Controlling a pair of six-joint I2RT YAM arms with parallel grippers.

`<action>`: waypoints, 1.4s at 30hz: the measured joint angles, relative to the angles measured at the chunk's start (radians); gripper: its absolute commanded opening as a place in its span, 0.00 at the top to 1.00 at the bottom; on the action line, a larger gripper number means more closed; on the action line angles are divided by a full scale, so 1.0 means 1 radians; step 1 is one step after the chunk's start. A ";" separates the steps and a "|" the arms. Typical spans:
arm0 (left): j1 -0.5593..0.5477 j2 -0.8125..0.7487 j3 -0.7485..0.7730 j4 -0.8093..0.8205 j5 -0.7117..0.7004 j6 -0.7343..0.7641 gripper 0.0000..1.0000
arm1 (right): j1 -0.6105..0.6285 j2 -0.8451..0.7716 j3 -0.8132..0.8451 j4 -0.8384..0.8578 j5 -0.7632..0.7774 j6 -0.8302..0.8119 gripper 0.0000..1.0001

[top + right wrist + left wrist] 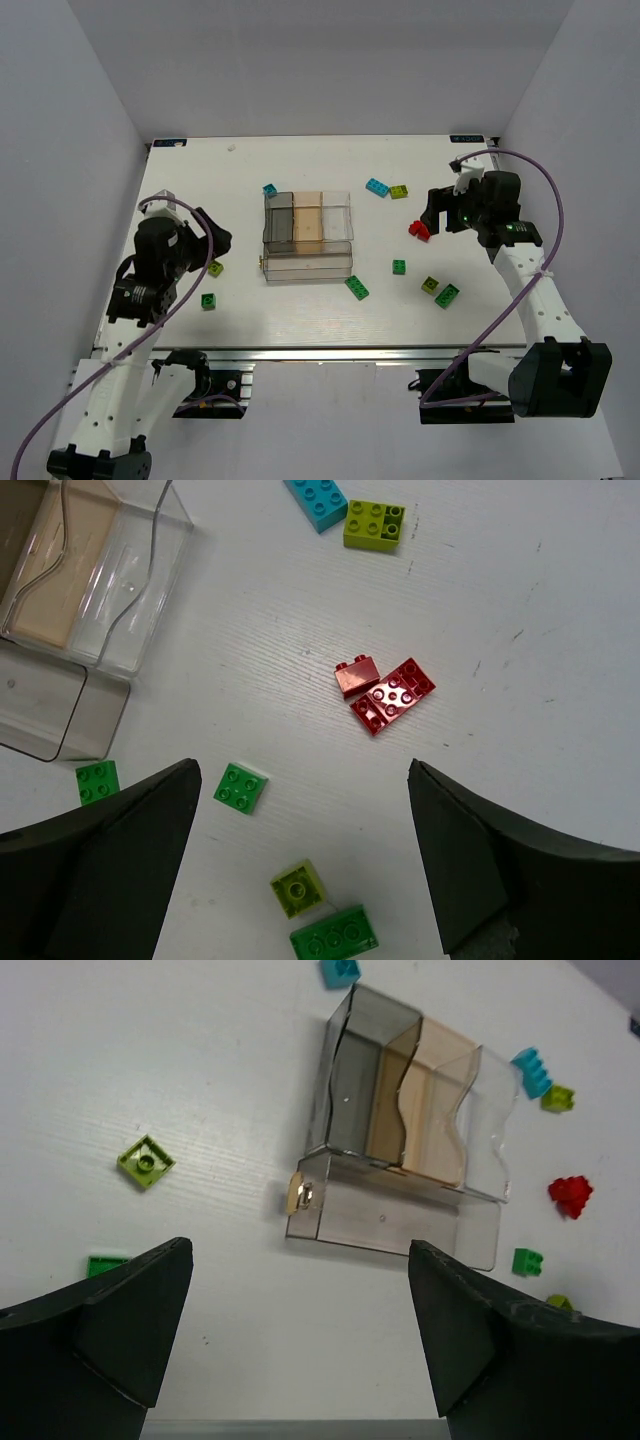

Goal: Sort the legos into containers by color

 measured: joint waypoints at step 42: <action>0.556 0.693 0.057 -0.027 -0.246 -0.549 0.14 | 0.056 0.072 -0.133 -0.090 -0.409 -0.462 0.13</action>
